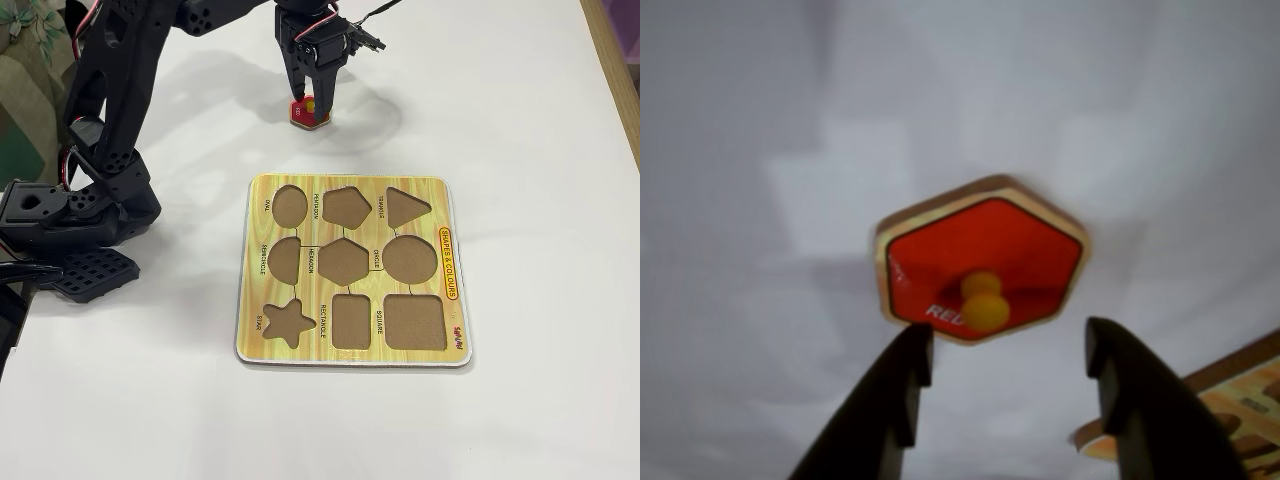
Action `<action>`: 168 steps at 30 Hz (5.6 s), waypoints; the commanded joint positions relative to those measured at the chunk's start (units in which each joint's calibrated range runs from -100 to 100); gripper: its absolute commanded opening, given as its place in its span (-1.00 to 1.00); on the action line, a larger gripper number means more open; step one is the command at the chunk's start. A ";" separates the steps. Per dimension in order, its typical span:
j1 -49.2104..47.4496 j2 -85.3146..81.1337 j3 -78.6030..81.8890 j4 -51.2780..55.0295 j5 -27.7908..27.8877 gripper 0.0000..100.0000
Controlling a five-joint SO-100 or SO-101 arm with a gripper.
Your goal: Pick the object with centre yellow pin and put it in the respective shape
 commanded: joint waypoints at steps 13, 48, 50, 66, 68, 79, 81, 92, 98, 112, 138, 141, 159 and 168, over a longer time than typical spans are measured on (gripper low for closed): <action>-1.19 -0.02 -2.88 -3.27 -0.22 -0.65; -0.50 2.74 -1.98 -3.18 -0.06 -0.98; -0.50 2.74 -1.98 -3.27 -0.06 -0.98; 6.24 -4.29 1.17 -3.18 4.23 -0.96; 8.48 -5.21 2.07 -3.09 5.22 -0.96; 24.60 -14.42 12.05 -3.18 11.76 -0.96; 27.33 -17.26 14.66 -3.27 13.22 -0.96; 39.15 -25.30 23.65 -3.27 21.85 -0.96; 44.22 -25.71 23.65 -3.27 23.84 -0.96; 53.11 -25.80 28.42 -3.96 23.63 -0.96; 55.55 -25.80 30.76 -16.23 26.14 -0.96; 55.06 -25.80 30.76 -16.23 26.04 -0.96; 49.79 -25.04 31.65 -17.35 25.98 -0.96; 50.96 -25.04 31.74 -17.35 26.14 -0.96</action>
